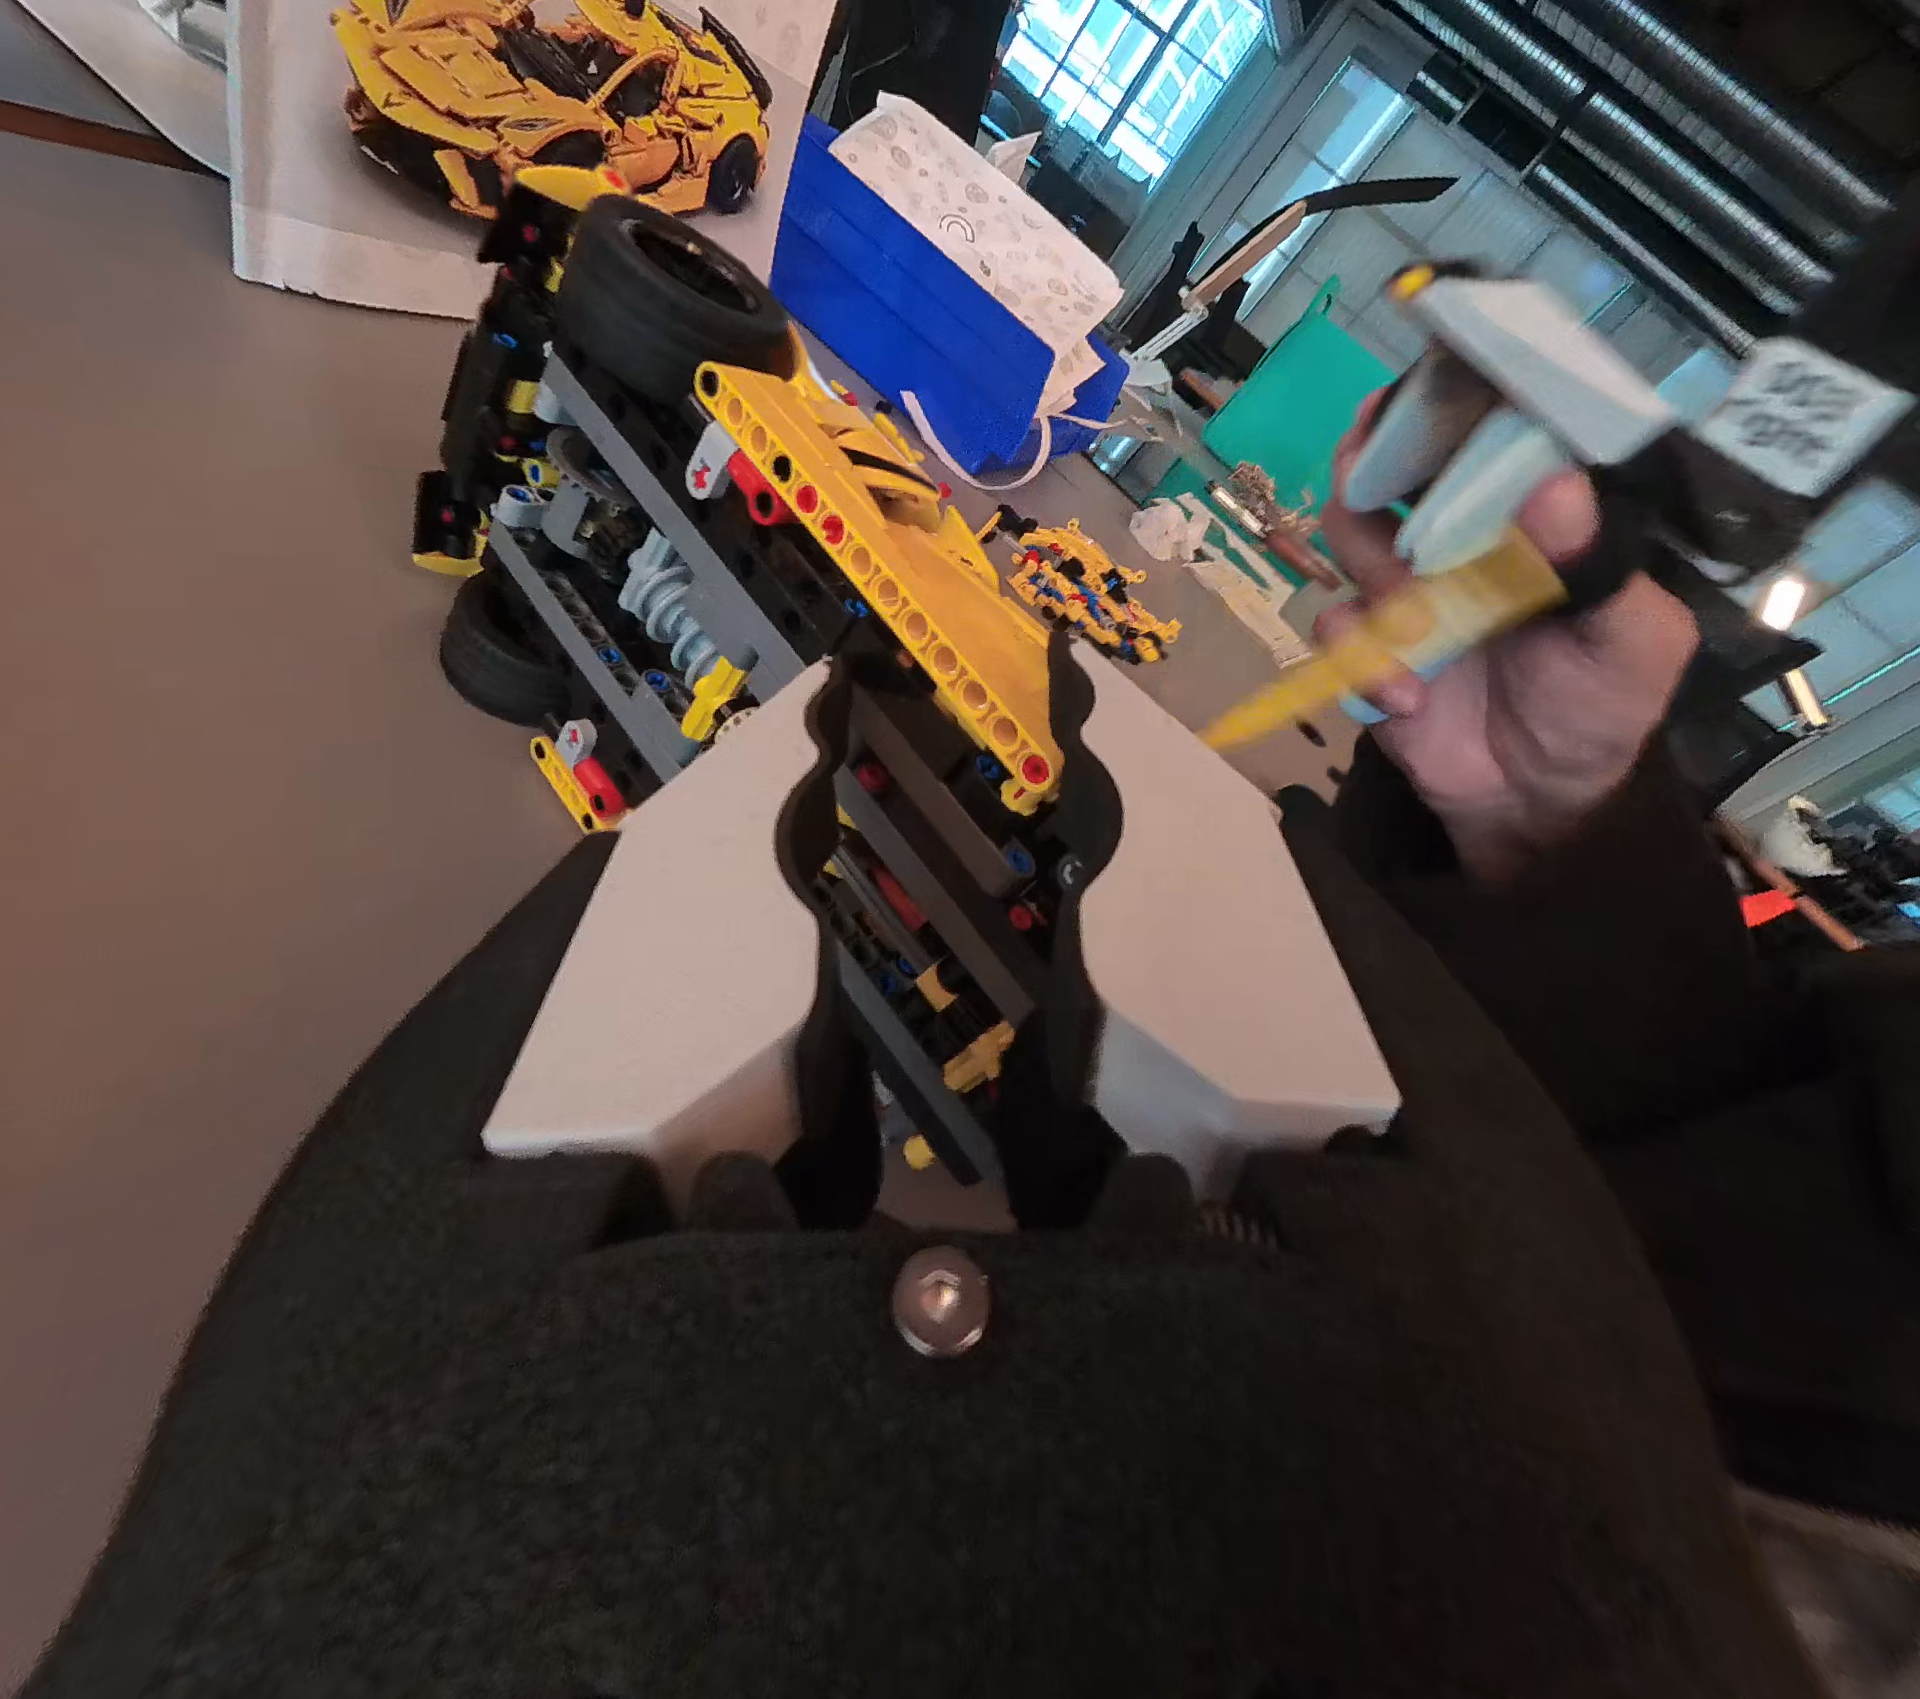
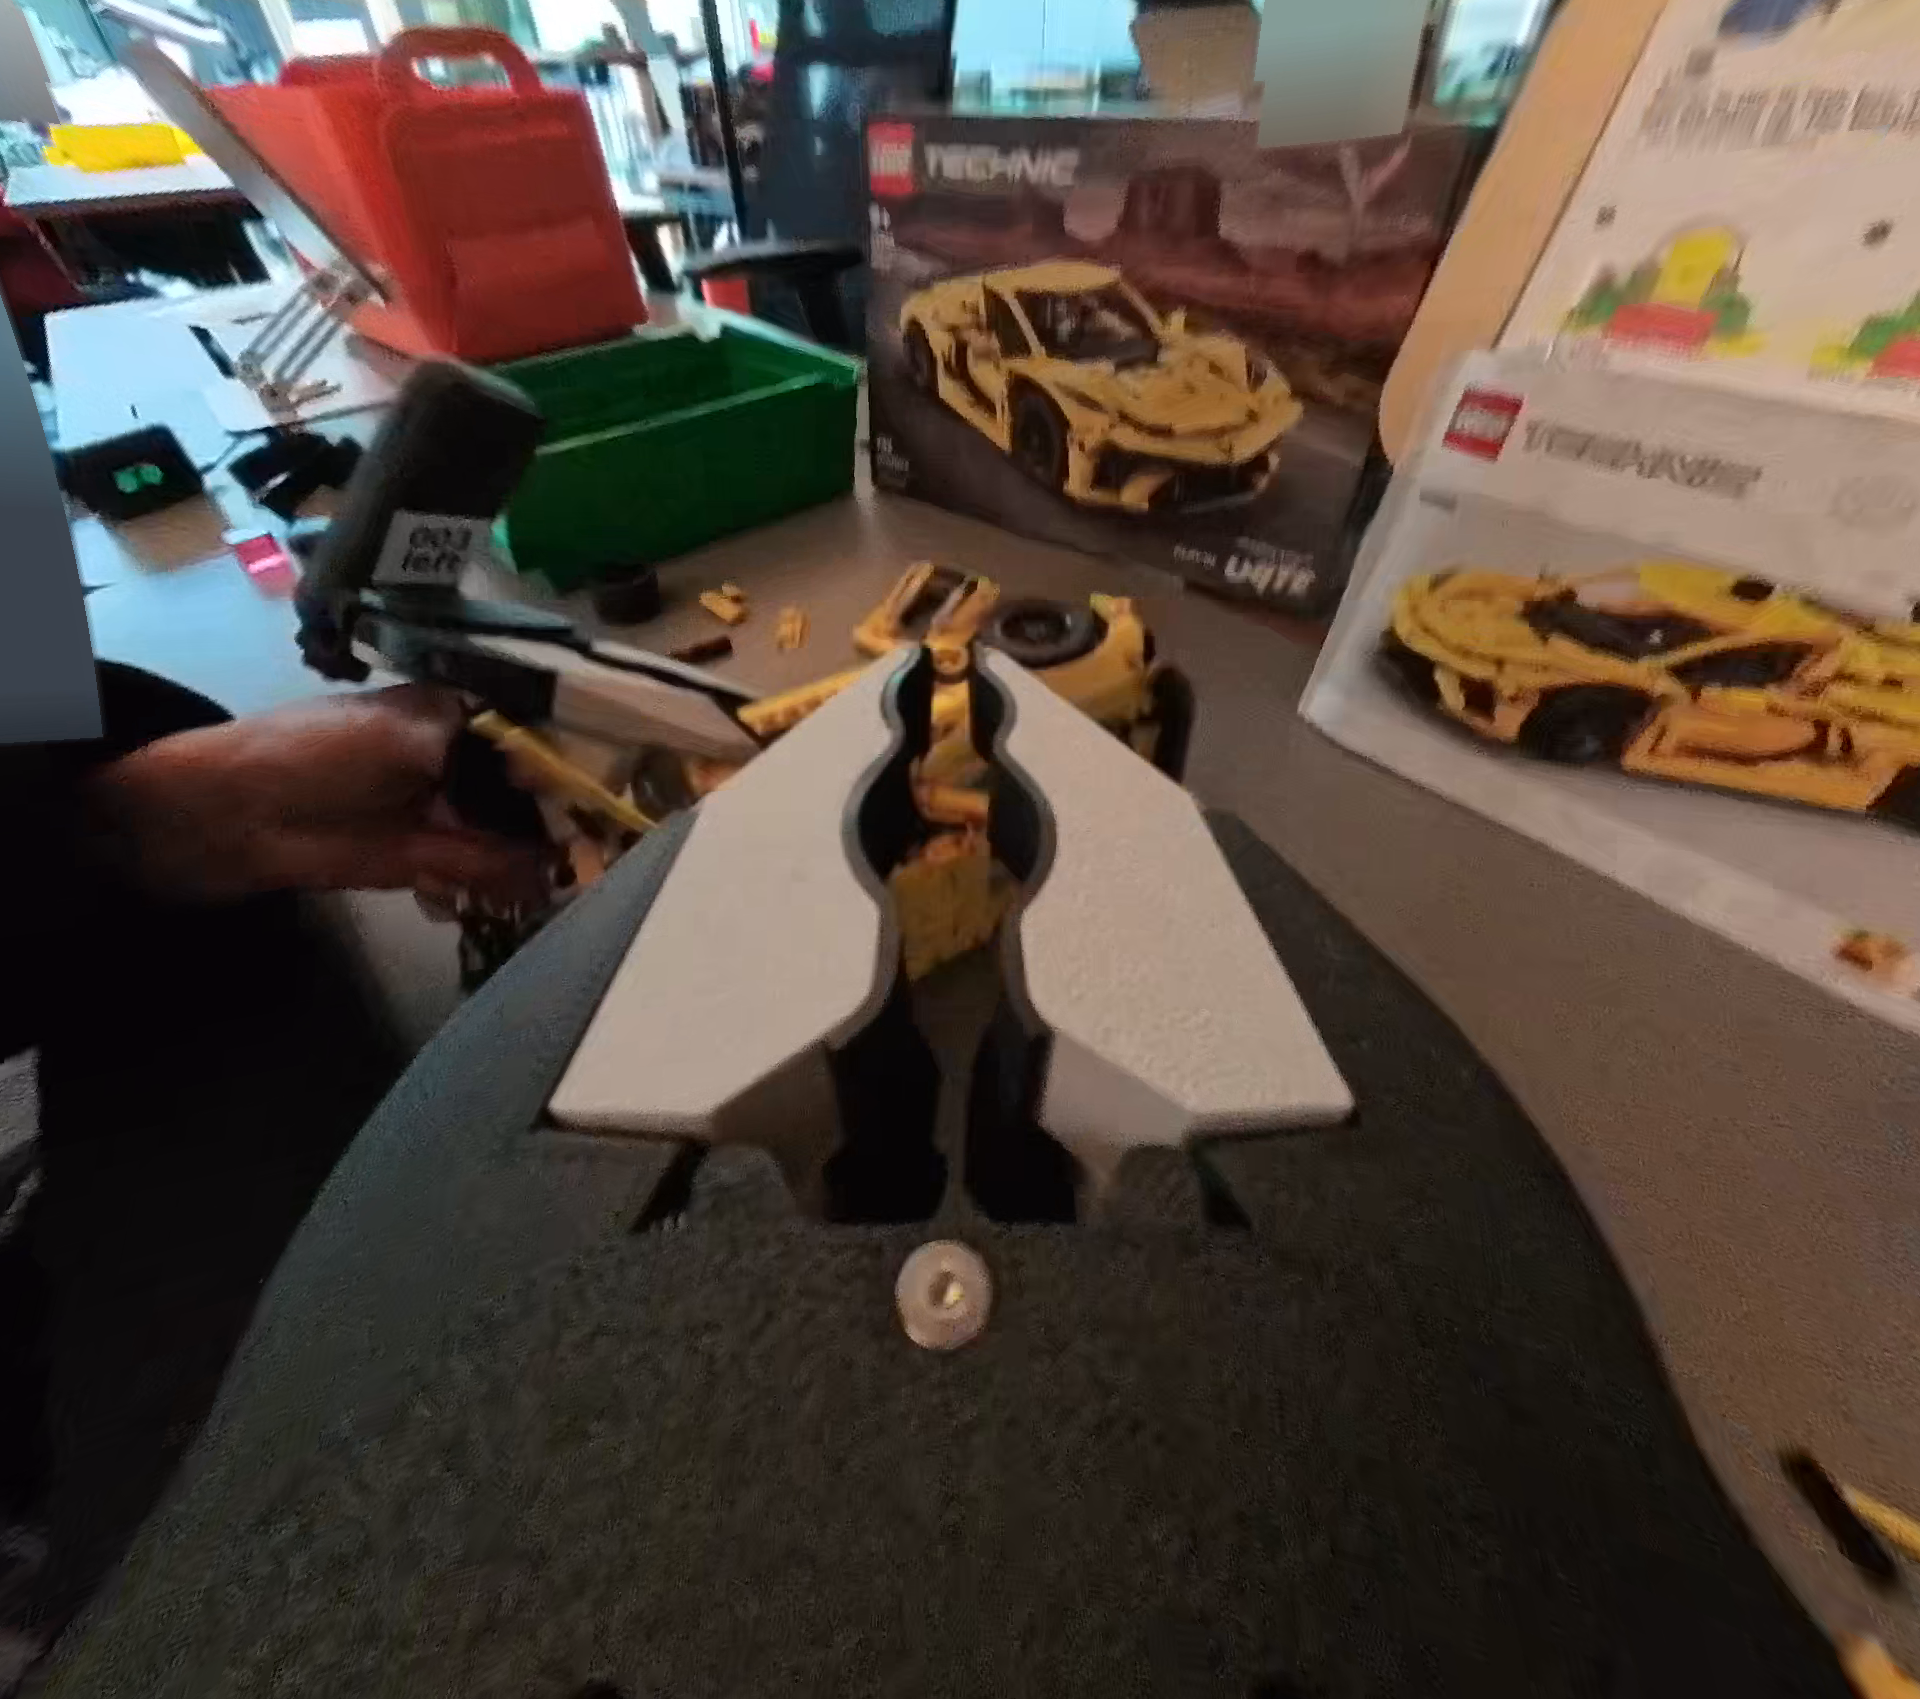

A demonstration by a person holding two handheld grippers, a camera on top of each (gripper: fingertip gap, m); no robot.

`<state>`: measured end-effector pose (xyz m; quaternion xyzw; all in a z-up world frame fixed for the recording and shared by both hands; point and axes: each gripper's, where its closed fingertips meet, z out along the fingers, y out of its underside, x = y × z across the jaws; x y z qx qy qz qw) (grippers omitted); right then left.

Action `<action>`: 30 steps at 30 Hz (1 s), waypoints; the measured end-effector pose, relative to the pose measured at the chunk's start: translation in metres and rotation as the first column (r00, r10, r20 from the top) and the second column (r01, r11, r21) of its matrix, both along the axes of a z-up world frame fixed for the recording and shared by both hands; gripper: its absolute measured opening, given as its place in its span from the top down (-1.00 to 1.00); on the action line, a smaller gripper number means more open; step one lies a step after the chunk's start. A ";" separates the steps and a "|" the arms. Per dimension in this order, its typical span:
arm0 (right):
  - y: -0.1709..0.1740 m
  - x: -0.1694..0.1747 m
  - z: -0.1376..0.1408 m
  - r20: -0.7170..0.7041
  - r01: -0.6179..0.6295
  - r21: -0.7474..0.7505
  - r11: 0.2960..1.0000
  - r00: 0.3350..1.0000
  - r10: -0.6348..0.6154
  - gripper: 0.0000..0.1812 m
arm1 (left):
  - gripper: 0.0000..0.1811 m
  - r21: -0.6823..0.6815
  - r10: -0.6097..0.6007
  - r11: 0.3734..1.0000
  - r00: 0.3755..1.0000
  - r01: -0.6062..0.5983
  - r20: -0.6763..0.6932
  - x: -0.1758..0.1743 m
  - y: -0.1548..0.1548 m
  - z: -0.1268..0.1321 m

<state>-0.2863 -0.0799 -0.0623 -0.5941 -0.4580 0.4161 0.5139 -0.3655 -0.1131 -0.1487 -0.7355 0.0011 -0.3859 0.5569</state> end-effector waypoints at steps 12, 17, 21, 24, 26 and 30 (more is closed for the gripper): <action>0.070 0.097 -0.154 0.617 0.190 0.232 0.954 0.729 -0.296 0.93 | 0.63 0.037 0.012 0.999 0.998 -0.010 -0.065 -0.002 -0.002 0.003; 0.140 0.207 -0.154 0.620 0.501 0.134 0.855 0.631 -0.467 0.92 | 0.63 0.037 0.001 0.999 0.998 0.001 -0.056 -0.001 -0.002 0.004; 0.156 0.237 -0.160 0.610 0.556 0.089 0.826 0.626 -0.486 0.67 | 0.63 0.041 0.002 0.999 0.998 0.001 -0.063 -0.002 -0.002 0.004; 0.158 0.241 -0.139 0.539 0.568 0.151 0.809 0.639 -0.549 0.67 | 0.64 0.047 0.004 0.999 0.997 -0.001 -0.073 -0.004 -0.003 0.005; 0.144 0.218 -0.127 0.505 0.516 0.112 0.849 0.707 -0.496 0.65 | 0.67 0.059 0.011 0.998 0.996 -0.006 -0.091 -0.005 -0.004 0.006; 0.037 0.092 -0.116 0.442 0.098 -0.100 0.990 0.896 -0.044 0.72 | 0.74 0.175 0.079 0.982 0.995 -0.067 -0.065 -0.018 -0.007 0.029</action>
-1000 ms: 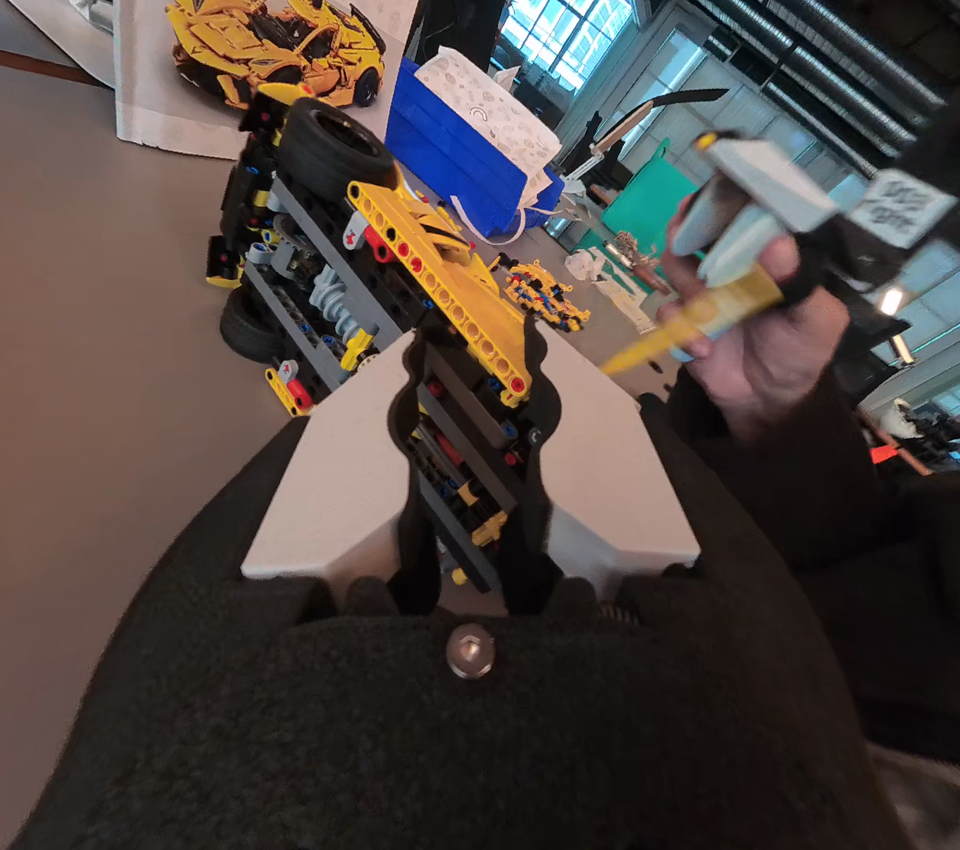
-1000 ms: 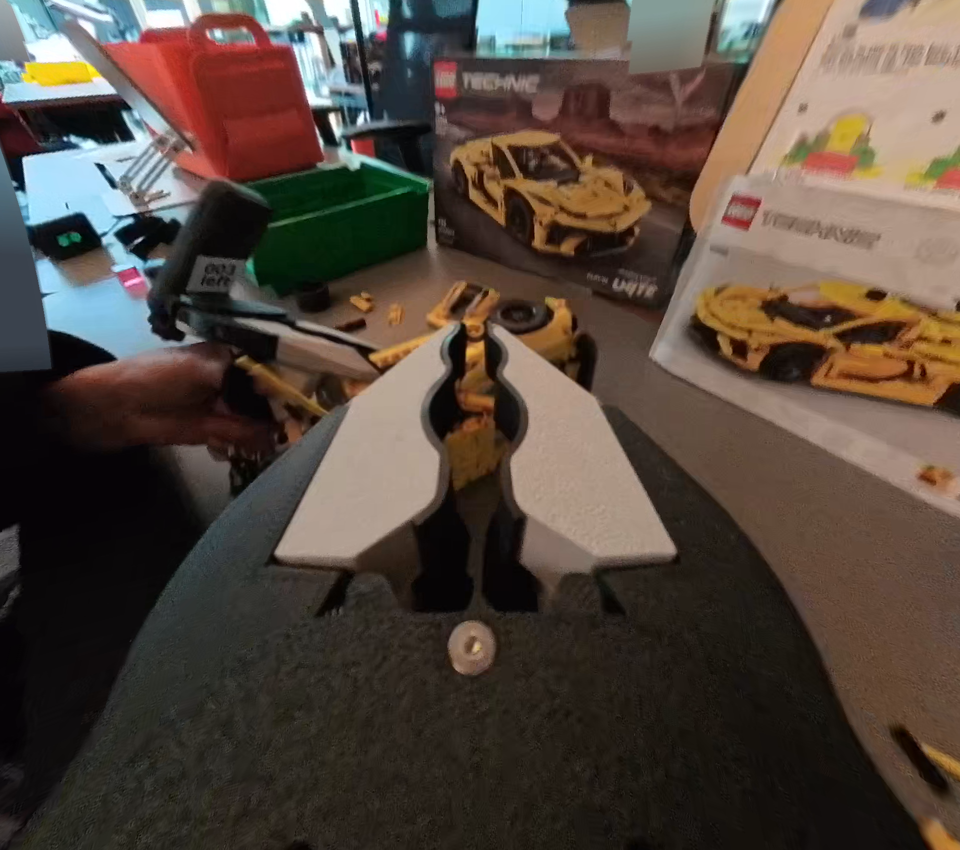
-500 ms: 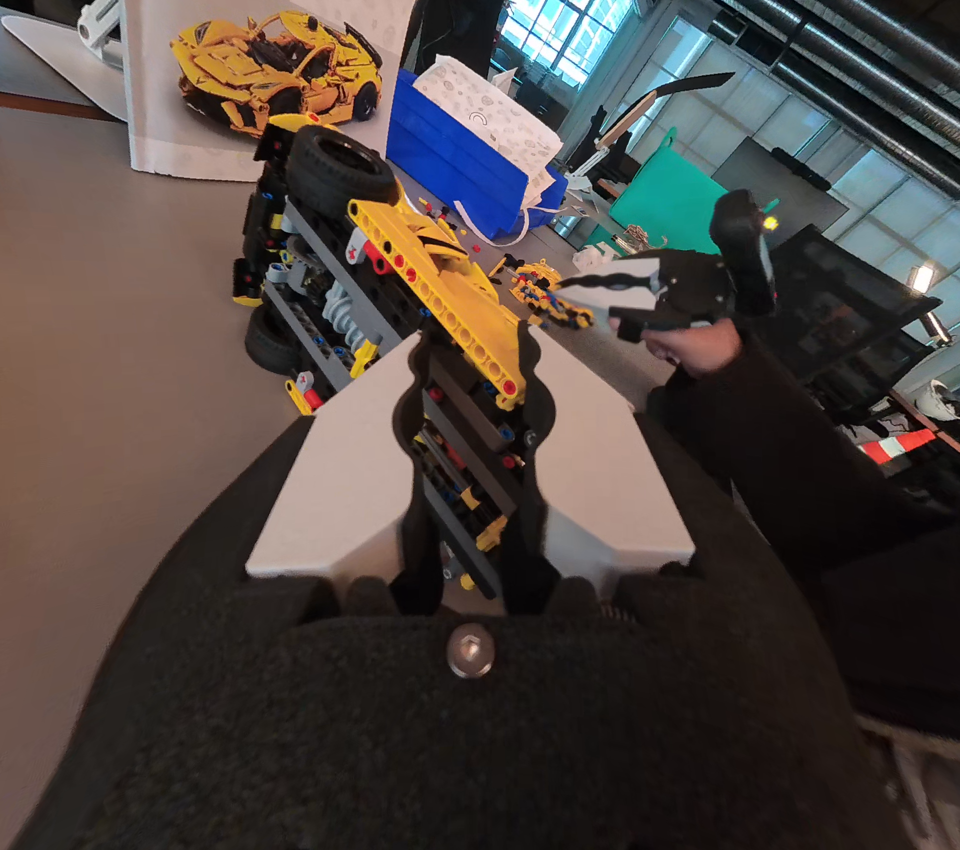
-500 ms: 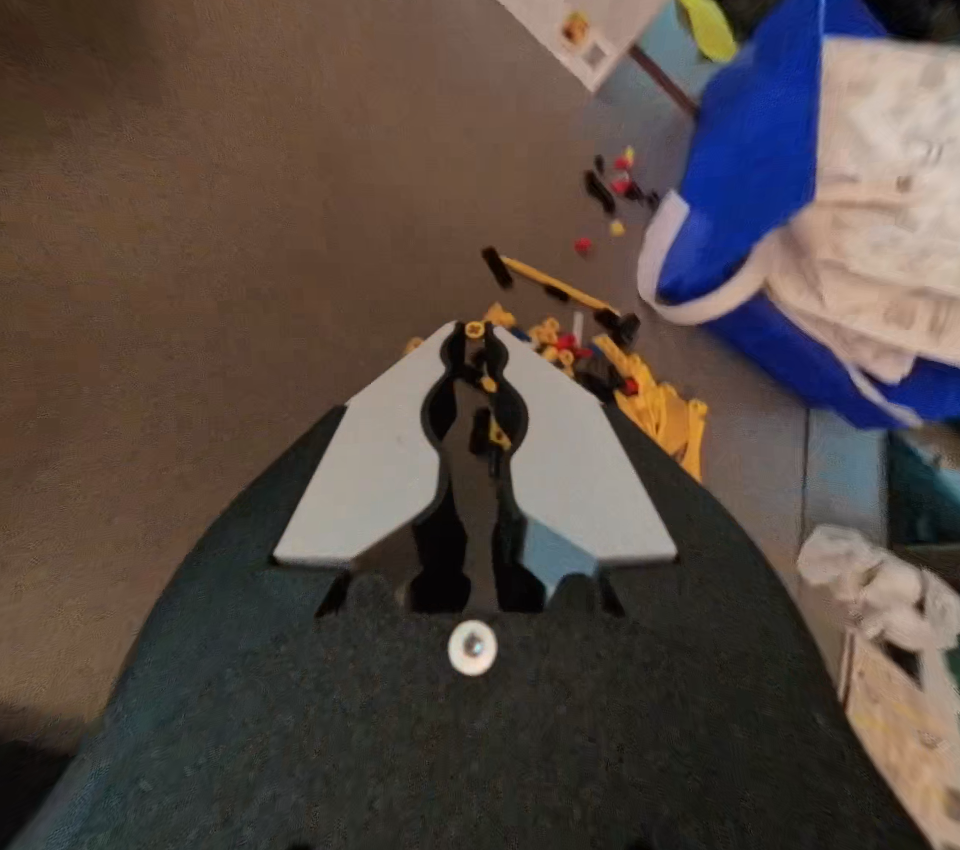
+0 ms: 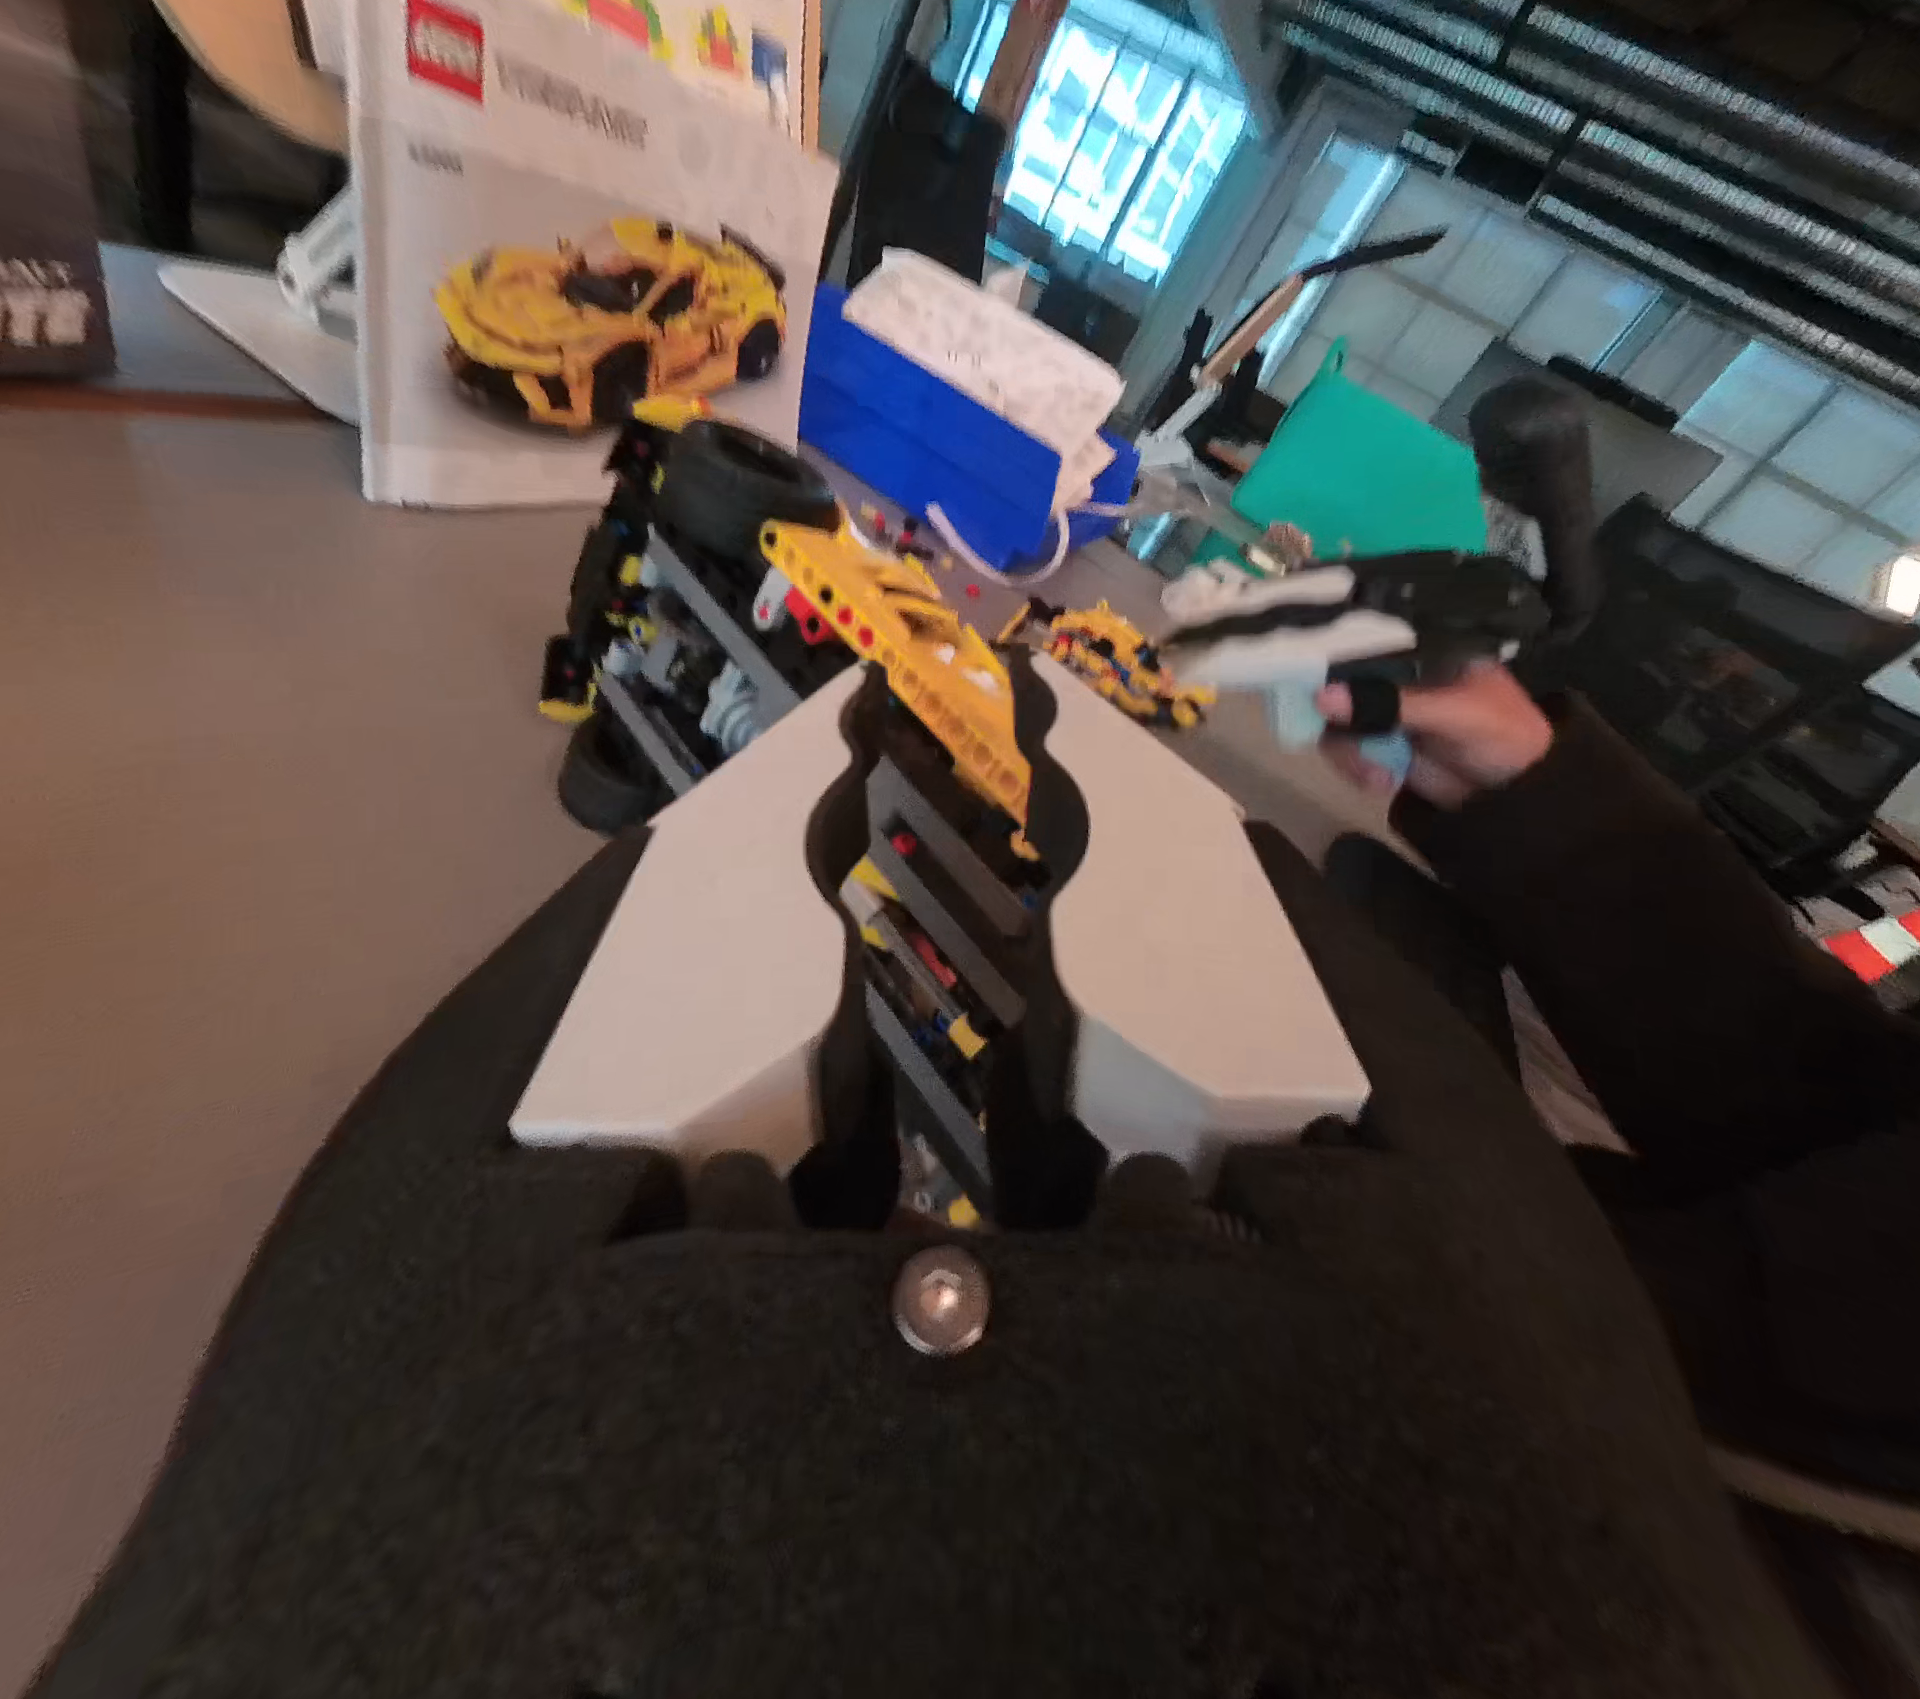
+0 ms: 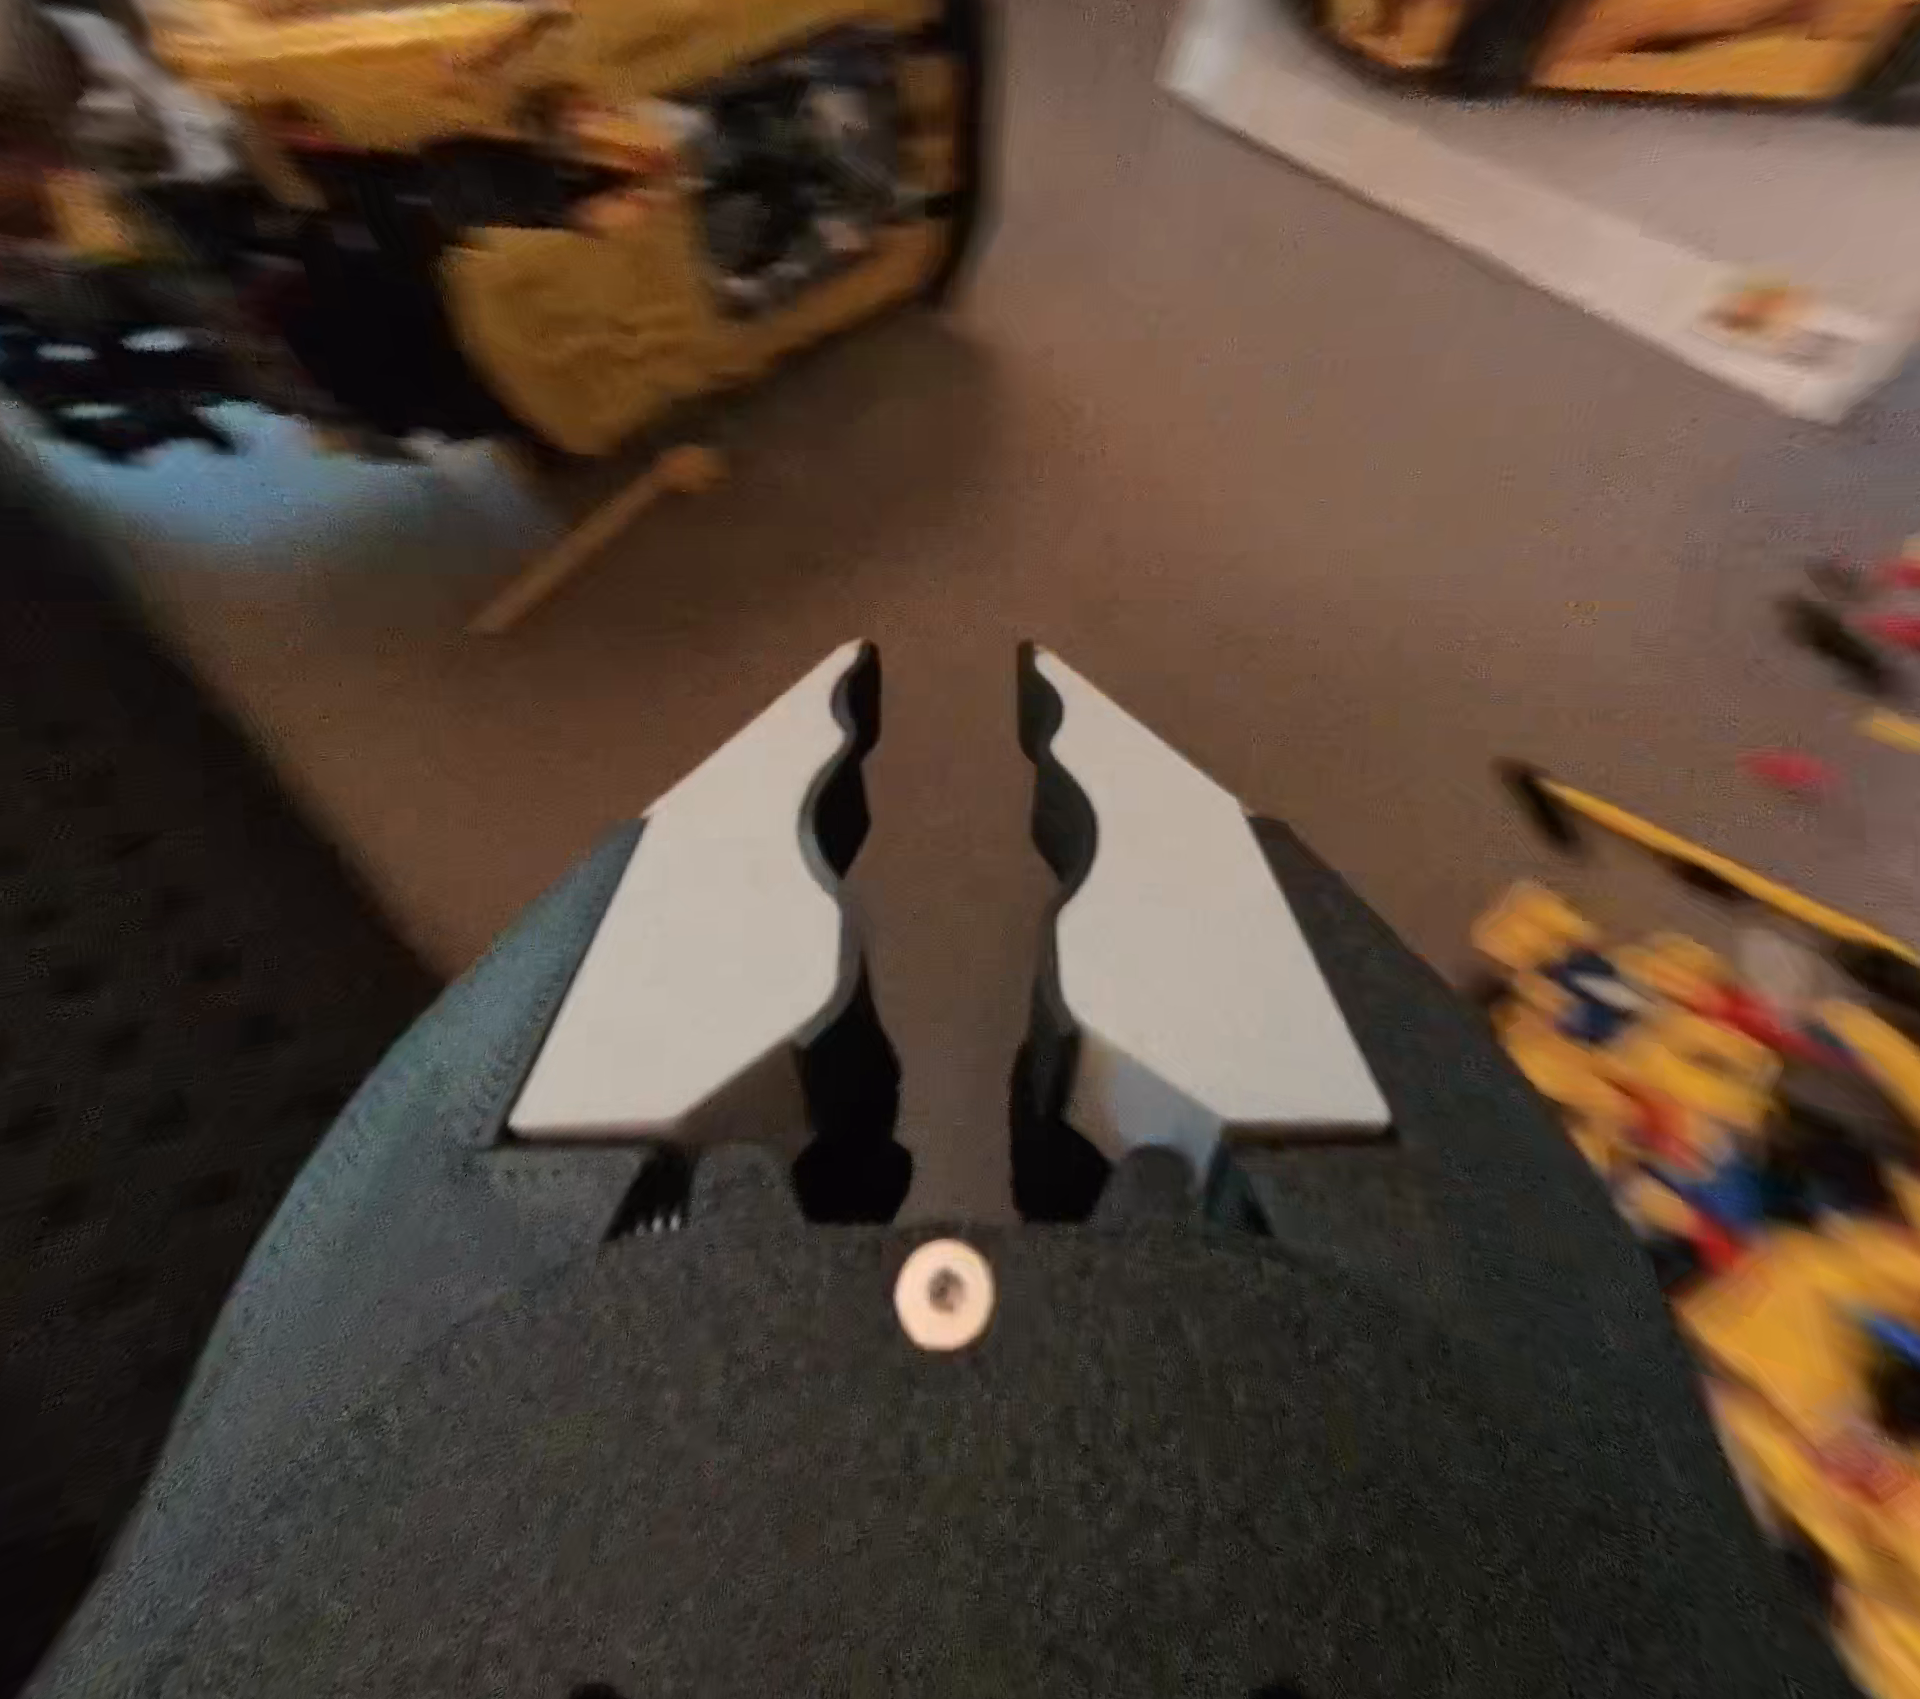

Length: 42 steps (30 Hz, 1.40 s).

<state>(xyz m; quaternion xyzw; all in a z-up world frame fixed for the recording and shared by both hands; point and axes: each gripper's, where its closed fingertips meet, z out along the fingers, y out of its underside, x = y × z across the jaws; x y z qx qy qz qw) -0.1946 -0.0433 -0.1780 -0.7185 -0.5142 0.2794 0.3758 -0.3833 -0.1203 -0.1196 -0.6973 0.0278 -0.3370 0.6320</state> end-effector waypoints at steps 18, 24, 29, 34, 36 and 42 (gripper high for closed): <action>-0.077 -0.074 -0.077 0.406 -0.157 0.064 0.986 0.906 0.118 0.96 | 0.73 0.215 -0.080 0.974 0.996 0.072 0.030 0.010 -0.024 0.041; -0.066 -0.029 -0.012 0.311 -0.338 0.316 0.887 0.920 0.240 0.97 | 0.73 0.150 -0.293 0.949 0.951 0.277 0.100 0.039 -0.037 0.039; -0.100 -0.055 0.067 0.195 -0.314 0.642 0.700 0.949 0.247 0.97 | 0.70 0.104 -0.376 0.921 0.927 0.375 -0.012 0.066 -0.045 0.028; -0.114 -0.069 0.064 0.293 -0.366 0.727 0.582 0.931 0.219 0.97 | 0.68 0.085 -0.419 0.904 0.908 0.419 -0.015 0.074 -0.050 0.024; -0.116 -0.071 0.062 0.308 -0.376 0.728 0.574 0.926 0.217 0.97 | 0.71 0.083 -0.442 0.894 0.897 0.441 -0.006 0.076 -0.053 0.024; -0.114 -0.071 0.068 0.292 -0.352 0.749 0.561 0.936 0.197 0.97 | 0.91 0.077 -0.476 0.876 0.879 0.475 -0.008 0.079 -0.058 0.023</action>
